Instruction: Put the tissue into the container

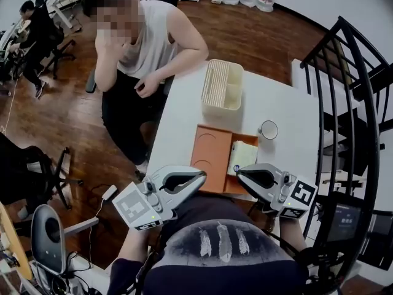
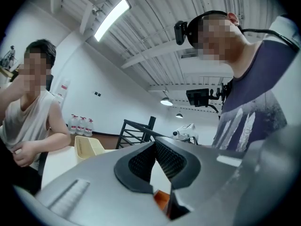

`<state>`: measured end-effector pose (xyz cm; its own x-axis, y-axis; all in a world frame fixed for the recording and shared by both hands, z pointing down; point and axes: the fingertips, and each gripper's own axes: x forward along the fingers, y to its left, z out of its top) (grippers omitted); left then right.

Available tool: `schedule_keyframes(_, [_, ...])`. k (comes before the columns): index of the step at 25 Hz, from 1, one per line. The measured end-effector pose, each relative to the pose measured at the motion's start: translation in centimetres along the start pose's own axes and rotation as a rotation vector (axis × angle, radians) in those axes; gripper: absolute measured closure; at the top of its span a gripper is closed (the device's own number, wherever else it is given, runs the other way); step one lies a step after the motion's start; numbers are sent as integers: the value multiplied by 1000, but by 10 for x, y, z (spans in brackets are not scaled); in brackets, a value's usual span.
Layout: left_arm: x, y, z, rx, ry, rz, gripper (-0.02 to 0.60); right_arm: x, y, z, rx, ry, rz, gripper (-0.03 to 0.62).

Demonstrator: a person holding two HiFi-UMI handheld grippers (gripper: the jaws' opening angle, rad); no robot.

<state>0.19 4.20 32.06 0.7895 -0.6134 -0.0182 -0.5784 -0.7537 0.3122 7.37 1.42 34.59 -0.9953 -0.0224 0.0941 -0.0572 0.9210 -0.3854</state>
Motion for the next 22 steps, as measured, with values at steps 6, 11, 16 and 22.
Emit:
schedule_keyframes(6, [-27,20,-8,-3,39,54,568,32,8,-1,-8,12,53,591])
schedule_keyframes(11, [-48,35,-6,-3,31,71,568,56,8,-6,-23,-5,67,591])
schedule_keyframes(16, [-67,44,-1,18,35,77,568,80,20,-12,-4,-27,93,591])
schedule_keyframes(22, [-78,47,0,10,32,90,568,98,34,-13,-28,-19,127,591])
